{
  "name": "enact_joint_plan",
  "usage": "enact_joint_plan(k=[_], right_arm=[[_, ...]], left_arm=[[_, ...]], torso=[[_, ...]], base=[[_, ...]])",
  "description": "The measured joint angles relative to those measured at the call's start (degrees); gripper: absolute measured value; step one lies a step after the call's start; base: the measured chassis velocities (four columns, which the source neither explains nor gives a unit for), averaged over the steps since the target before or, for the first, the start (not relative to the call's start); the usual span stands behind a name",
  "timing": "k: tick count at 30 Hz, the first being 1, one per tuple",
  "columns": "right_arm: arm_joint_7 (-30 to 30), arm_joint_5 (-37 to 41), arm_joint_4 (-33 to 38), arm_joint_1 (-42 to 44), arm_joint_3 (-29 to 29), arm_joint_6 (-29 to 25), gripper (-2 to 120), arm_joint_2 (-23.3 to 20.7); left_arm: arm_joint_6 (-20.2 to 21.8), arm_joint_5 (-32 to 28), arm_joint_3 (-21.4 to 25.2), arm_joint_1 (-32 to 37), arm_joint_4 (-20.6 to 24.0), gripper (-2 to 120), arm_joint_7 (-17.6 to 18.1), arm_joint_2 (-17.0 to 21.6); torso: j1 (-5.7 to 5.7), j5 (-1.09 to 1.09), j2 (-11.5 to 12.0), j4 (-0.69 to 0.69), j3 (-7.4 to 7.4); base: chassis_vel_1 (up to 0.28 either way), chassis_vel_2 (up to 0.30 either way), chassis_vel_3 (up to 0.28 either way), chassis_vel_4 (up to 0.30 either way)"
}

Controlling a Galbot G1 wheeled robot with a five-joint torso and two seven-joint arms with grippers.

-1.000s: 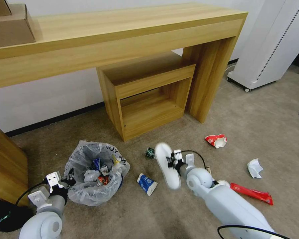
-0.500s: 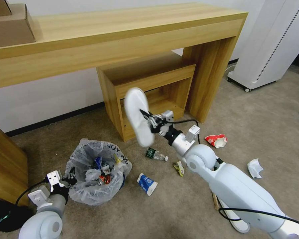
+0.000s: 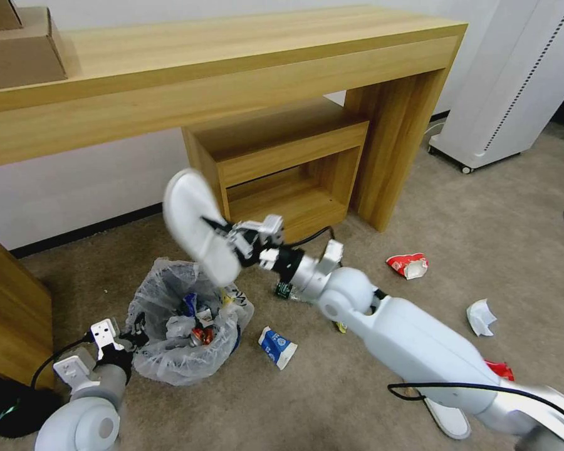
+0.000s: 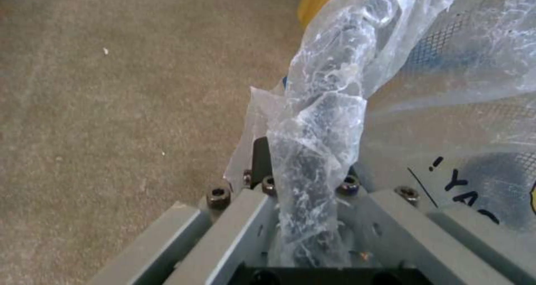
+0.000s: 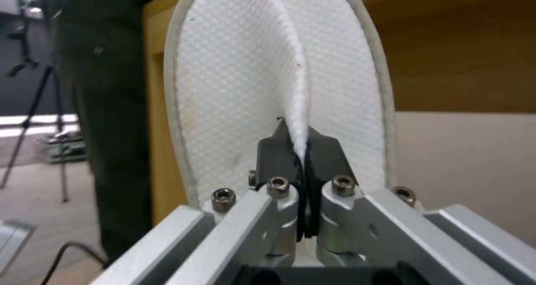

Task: Pick up the trash bin and place the garbage on the floor into it.

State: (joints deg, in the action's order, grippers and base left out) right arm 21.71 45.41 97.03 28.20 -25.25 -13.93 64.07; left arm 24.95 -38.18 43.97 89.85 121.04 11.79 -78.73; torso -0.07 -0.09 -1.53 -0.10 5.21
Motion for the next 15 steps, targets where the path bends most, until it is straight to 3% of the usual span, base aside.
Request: enact_joint_plan(k=[15], right_arm=[[2.11, -5.25, -7.99, -2.89, -8.14, -2.2, 0, 3.95]], left_arm=[[4.29, -3.56, -0.42, 2.21, 3.19, 1, 1.09, 1.14]], torso=[[0.0, 0.0, 0.0, 0.0, 0.0]], base=[[0.0, 0.0, 0.0, 0.0]])
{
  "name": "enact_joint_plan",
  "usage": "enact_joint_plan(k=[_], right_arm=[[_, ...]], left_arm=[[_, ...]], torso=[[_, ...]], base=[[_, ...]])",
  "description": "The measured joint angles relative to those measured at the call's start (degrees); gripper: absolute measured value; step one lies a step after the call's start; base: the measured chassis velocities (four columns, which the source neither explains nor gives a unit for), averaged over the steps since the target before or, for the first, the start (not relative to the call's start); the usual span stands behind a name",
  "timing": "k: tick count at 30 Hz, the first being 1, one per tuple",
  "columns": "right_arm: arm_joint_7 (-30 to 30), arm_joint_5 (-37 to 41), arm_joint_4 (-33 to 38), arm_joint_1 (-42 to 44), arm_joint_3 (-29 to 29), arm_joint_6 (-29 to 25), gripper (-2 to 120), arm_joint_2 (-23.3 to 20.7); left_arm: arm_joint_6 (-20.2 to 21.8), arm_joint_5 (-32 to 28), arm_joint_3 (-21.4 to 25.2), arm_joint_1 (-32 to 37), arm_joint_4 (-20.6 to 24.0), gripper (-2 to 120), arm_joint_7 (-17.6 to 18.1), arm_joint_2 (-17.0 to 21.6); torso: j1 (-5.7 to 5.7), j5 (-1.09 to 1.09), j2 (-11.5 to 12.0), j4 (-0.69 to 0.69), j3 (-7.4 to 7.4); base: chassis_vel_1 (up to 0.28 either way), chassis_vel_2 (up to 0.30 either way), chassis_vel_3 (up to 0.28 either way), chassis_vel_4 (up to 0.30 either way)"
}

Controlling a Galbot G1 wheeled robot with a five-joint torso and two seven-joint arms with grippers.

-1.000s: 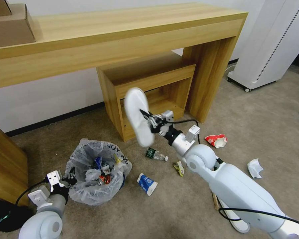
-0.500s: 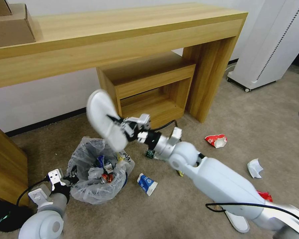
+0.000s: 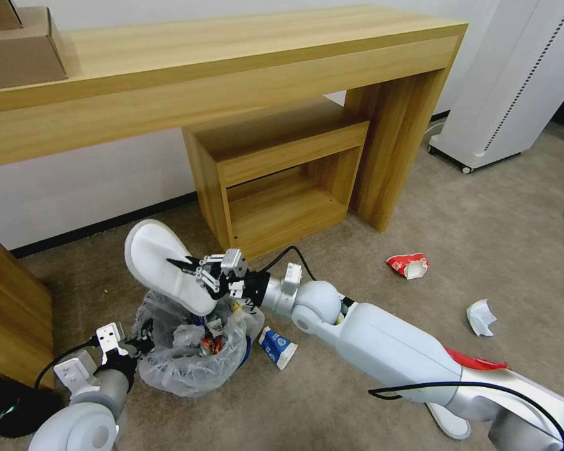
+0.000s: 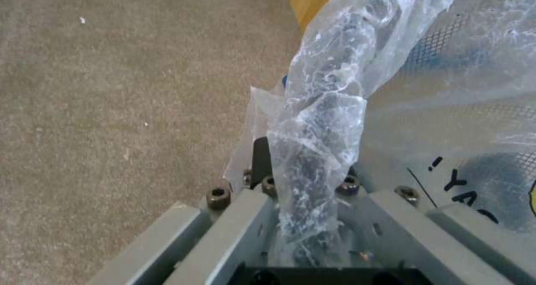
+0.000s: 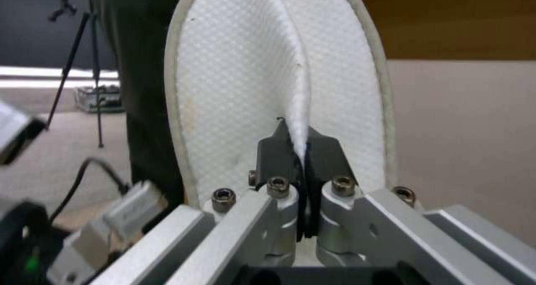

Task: Pick up the trash bin and place the garbage on the floor into it.

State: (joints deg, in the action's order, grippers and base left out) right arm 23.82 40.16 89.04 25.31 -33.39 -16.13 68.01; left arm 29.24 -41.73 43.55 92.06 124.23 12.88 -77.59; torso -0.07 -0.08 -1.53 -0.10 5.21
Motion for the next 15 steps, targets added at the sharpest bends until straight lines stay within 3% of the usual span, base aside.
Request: enact_joint_plan(k=[15], right_arm=[[2.37, -8.73, -6.7, -0.52, -2.65, -2.93, 0, 2.51]], left_arm=[[0.04, -0.34, -0.16, -0.03, 0.18, 1, -0.28, -0.01]], torso=[[0.0, 0.01, 0.0, 0.0, 0.0]], base=[[0.0, 0.0, 0.0, 0.0]])
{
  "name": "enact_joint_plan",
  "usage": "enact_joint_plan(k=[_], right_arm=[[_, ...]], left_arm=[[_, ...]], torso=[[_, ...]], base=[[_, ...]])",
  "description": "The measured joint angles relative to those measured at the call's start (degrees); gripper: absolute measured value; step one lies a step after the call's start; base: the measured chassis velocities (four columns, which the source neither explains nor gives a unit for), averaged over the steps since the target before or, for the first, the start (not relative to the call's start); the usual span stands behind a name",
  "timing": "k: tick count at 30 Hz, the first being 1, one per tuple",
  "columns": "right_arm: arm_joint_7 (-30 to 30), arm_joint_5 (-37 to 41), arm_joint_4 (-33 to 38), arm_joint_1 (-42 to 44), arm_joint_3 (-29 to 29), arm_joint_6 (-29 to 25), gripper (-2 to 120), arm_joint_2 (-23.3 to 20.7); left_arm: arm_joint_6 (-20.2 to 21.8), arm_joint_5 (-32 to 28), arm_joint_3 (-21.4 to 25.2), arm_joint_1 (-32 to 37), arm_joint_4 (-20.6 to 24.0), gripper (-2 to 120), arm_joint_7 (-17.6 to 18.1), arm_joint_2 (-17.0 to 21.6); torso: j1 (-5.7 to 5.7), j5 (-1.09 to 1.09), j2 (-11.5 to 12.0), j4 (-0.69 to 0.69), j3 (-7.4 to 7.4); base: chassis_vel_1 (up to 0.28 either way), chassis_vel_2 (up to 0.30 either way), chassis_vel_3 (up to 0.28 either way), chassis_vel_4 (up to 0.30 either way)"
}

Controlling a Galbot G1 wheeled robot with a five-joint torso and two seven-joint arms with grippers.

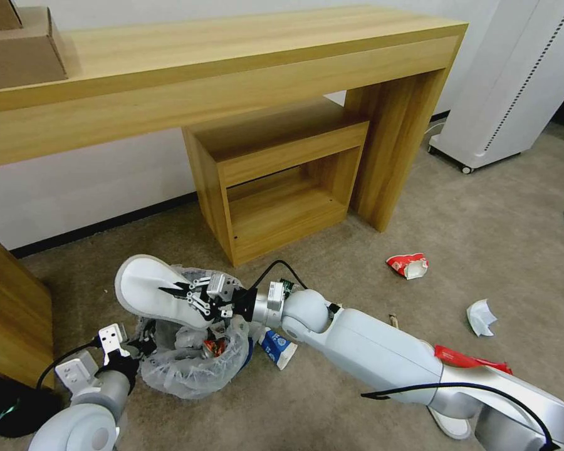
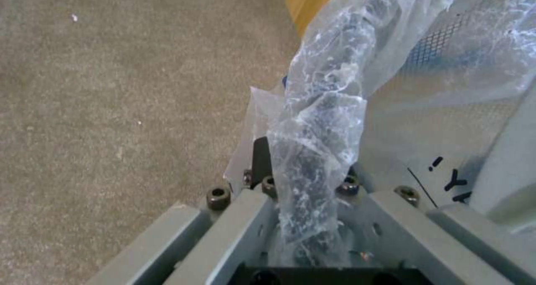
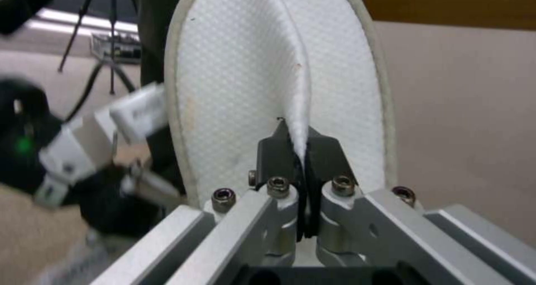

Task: Pick up the trash bin and place the garbage on the floor into it.

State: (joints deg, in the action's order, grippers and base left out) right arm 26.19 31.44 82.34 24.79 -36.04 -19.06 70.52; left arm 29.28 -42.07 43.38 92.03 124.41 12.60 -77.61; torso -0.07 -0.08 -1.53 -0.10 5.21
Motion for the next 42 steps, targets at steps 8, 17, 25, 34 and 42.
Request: enact_joint_plan(k=[8, 17, 25, 34, 42], right_arm=[[-0.74, -2.47, -0.96, 0.78, 0.03, -0.2, 14, -0.73], [-1.51, -2.98, -1.49, 1.99, -0.08, -0.58, 50, -0.59], [-4.1, -0.05, 4.49, 3.59, 4.46, 1.52, 80, -3.0], [-10.52, 7.26, 11.85, 4.02, 11.85, 5.43, 100, -6.74], [-21.25, 17.45, 16.57, 5.14, 15.17, 13.84, 100, -12.79]], left_arm=[[-0.28, -0.06, 0.01, -0.34, -0.37, 1, -0.09, -0.11], [-0.75, 0.19, 0.11, -0.49, -1.03, 1, -0.3, -0.33], [-0.9, 0.5, 0.18, -0.8, -1.99, 1, -0.37, -0.43], [-1.1, 0.5, 1.13, -1.05, -2.99, 1, -0.4, 0.11], [-1.52, 0.47, 1.6, -1.13, -3.38, 1, -0.55, 0.43]], torso=[[0.0, 0.0, 0.0, -0.01, 0.0], [0.0, 0.0, 0.0, 0.0, 0.0], [0.0, 0.01, 0.0, 0.0, 0.0], [0.0, 0.01, 0.0, 0.01, 0.0], [0.0, 0.01, 0.0, 0.0, 0.0]], base=[[0.0, 0.0, 0.0, 0.0], [0.0, 0.0, 0.0, 0.0], [0.0, 0.0, 0.0, 0.0], [0.0, 0.0, 0.0, 0.0], [0.0, 0.0, 0.0, 0.0]])
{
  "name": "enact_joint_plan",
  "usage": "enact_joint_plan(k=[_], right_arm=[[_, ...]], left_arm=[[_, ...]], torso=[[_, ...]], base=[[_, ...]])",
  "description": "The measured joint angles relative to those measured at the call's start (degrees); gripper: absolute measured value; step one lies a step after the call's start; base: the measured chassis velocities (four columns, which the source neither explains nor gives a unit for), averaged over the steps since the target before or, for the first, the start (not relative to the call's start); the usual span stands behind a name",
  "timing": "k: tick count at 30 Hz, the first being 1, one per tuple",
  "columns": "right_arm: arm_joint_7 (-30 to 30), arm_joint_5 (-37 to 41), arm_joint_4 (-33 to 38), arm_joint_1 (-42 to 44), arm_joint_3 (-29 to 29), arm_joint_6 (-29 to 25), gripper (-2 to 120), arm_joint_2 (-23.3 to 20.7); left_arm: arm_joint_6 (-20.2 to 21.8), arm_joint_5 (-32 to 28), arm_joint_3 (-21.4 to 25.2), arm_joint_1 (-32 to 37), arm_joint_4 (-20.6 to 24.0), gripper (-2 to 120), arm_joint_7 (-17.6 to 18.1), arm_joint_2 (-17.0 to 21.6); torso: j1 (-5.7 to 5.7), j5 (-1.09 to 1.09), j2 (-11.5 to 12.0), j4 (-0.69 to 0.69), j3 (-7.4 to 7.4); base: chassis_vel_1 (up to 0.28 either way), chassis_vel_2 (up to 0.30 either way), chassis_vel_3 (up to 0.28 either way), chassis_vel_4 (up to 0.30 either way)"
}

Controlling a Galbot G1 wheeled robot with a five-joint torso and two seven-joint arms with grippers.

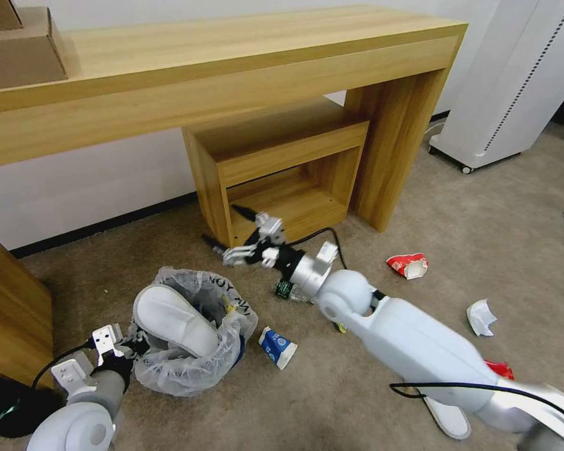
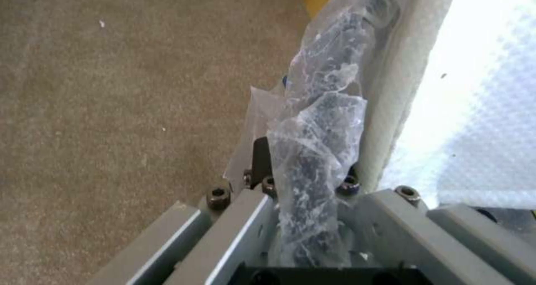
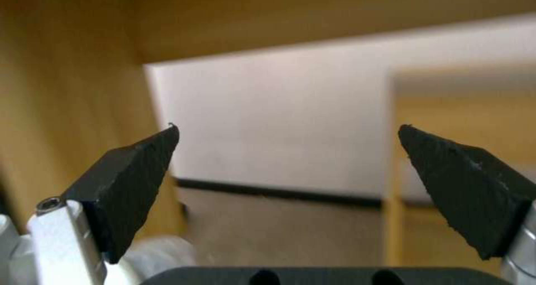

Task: Pick up the trash bin and place the garbage on the floor into it.

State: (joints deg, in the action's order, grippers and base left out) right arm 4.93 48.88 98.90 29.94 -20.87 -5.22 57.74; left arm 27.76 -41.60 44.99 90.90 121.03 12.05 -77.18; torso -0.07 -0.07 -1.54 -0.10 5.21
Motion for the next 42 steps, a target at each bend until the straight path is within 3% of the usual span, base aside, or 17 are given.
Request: enact_joint_plan(k=[8, 18, 21, 28, 36, 42], right_arm=[[-11.75, 7.47, 3.69, 3.61, 1.77, 9.94, 100, -3.26], [-18.18, 8.22, 5.86, 8.23, 1.14, 15.91, 100, -5.83], [-22.67, 8.75, 5.7, 9.88, 0.17, 20.46, 100, -5.96], [-33.65, 13.86, 2.56, 9.69, -3.17, 33.74, 100, -3.88], [-36.35, 16.65, -4.06, 8.69, -6.52, 40.76, 100, -0.14], [-36.42, 15.29, -9.06, 7.45, -9.28, 41.24, 100, 2.9]], left_arm=[[-0.12, -0.01, 0.73, 0.13, -0.17, 1, -0.02, 0.01], [-0.31, 0.03, 1.27, 0.43, 0.0, 1, -0.02, -0.08], [-0.32, 0.03, 1.08, 0.33, -0.01, 1, 0.01, -0.14], [-0.69, 0.75, 0.44, 0.02, -0.59, 1, -0.03, -0.82], [-0.7, 0.73, -0.51, -0.84, -1.26, 1, -0.07, -0.57], [-0.69, 0.54, -0.6, -0.87, -1.29, 1, -0.12, -0.42]], torso=[[0.0, 0.0, 0.0, 0.01, 0.0], [0.0, 0.0, 0.0, 0.0, 0.0], [0.0, -0.01, 0.0, 0.0, 0.0], [0.0, -0.01, 0.0, 0.01, 0.0], [0.0, -0.01, 0.0, 0.0, 0.0], [0.0, -0.02, 0.0, 0.0, 0.0]], base=[[0.0, 0.0, 0.0, 0.0], [0.0, 0.0, 0.0, 0.0], [0.0, 0.0, 0.0, 0.0], [0.0, 0.0, 0.0, 0.0], [0.0, 0.0, 0.0, 0.0], [0.0, 0.0, 0.0, 0.0]])
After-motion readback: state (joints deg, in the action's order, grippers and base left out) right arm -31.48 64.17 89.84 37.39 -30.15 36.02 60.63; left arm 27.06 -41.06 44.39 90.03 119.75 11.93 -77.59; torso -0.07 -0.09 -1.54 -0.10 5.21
